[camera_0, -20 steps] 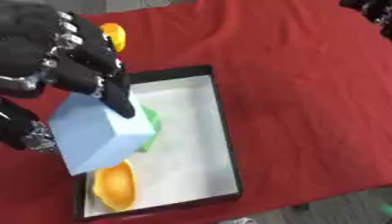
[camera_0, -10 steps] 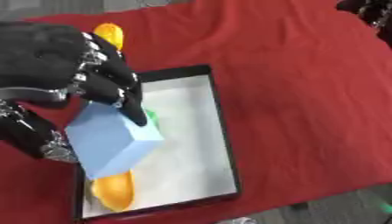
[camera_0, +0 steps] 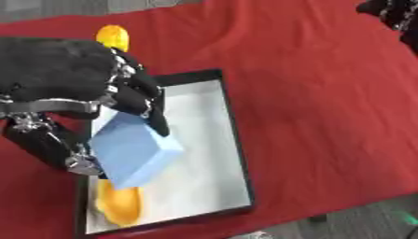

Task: Pick up objects on the table and place them in the box.

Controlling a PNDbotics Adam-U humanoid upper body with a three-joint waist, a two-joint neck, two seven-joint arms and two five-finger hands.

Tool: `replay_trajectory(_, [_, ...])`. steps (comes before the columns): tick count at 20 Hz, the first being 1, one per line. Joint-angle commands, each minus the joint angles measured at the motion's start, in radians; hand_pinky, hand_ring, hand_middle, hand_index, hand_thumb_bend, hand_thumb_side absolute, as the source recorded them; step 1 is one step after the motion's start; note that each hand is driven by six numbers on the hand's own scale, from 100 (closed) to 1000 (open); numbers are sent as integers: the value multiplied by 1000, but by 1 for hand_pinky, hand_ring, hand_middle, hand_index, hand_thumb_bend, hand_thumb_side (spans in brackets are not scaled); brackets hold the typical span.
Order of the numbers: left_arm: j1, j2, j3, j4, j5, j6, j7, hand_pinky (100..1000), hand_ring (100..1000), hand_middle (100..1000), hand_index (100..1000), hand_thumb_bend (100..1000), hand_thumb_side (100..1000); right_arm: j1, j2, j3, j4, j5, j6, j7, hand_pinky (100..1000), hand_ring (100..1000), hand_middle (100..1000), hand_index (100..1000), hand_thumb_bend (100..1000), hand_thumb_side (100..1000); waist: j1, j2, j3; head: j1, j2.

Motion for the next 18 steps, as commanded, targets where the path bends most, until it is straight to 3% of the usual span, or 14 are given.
replay_trajectory(1, [-5, -21, 4, 50, -55, -43, -15, 667, 563, 467, 649, 252, 100, -16, -13, -7, -7, 10, 1, 3, 990, 747, 696, 857, 100, 632, -19, 1, -4, 8, -7])
replay_trajectory(9, [18, -80, 0, 210, -218, -154, 17, 731, 641, 542, 702, 282, 100, -28, -2, -3, -9, 14, 5, 10, 992, 747, 696, 858, 100, 634, -22, 13, -17, 19, -14])
replay_trajectory(14, [26, -107, -6, 283, -281, -195, 28, 824, 752, 686, 807, 269, 122, -30, 5, -1, -10, 17, 9, 13, 992, 746, 695, 858, 100, 639, -23, 17, -19, 22, -18])
replay_trajectory(17, [28, -112, -9, 302, -302, -217, 27, 881, 835, 792, 876, 260, 348, -28, 6, -1, -10, 19, 10, 14, 993, 747, 695, 858, 100, 640, -24, 18, -19, 22, -20])
replay_trajectory(18, [29, -112, -9, 306, -306, -222, 26, 881, 835, 792, 876, 260, 348, -27, 7, -1, -10, 20, 10, 15, 993, 747, 695, 858, 100, 640, -24, 17, -19, 22, -20])
